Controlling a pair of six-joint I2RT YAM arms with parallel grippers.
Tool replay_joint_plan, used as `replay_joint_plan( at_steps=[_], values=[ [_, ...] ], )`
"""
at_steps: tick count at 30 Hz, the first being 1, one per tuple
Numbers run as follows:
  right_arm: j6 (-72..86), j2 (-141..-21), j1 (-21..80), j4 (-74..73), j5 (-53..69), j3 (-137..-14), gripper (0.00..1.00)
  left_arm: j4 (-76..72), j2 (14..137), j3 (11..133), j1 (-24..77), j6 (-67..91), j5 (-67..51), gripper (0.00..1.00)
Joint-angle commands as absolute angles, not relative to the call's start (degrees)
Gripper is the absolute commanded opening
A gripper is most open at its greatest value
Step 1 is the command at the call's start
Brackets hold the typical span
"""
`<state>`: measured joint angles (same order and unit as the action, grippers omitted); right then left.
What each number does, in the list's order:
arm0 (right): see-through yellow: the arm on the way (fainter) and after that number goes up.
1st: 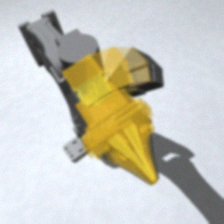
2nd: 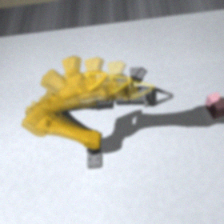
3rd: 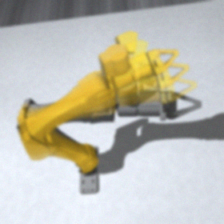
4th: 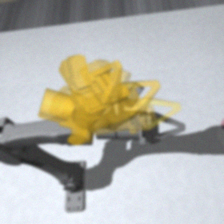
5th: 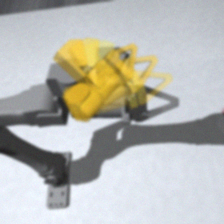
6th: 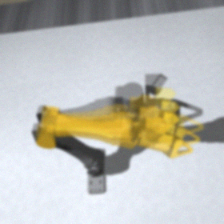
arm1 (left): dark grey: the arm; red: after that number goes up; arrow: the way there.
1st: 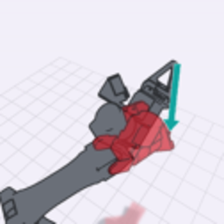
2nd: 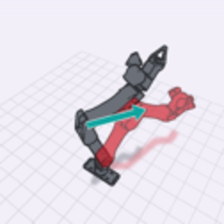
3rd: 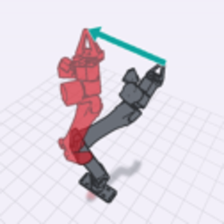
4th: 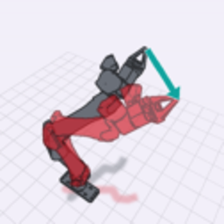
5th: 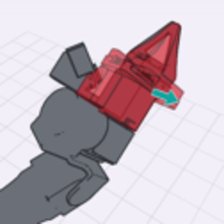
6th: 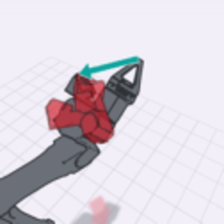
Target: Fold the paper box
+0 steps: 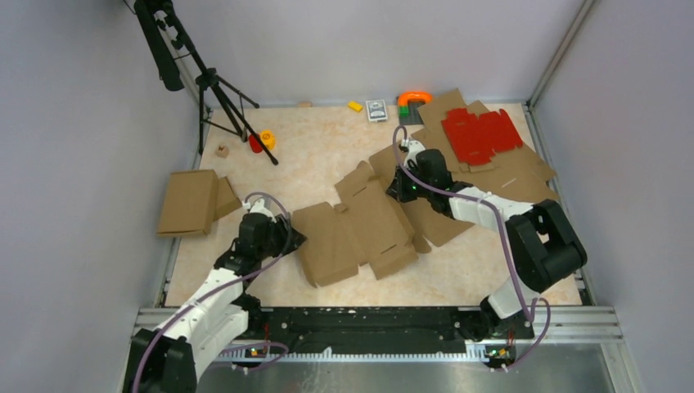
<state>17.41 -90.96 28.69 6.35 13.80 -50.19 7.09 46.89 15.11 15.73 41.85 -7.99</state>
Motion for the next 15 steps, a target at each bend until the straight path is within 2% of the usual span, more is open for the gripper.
replay_joint_plan(
  at_steps=[1,3,9,15],
  values=[
    [18.8,-91.5,28.5,9.8,16.3,-50.9,0.0,-1.1,44.4,16.0,15.6,41.6,-14.1,0.32],
    [19.2,-91.4,28.5,9.8,16.3,-50.9,0.0,-0.9,40.9,16.2,15.6,41.5,-13.6,0.22],
    [19.9,-91.1,28.6,7.9,14.9,-51.6,0.0,4.8,36.1,20.2,15.6,40.0,-10.6,0.0],
    [18.7,-91.4,31.0,1.2,8.3,-55.3,0.0,10.9,39.4,27.8,15.6,36.5,-12.8,0.0]
  ],
)
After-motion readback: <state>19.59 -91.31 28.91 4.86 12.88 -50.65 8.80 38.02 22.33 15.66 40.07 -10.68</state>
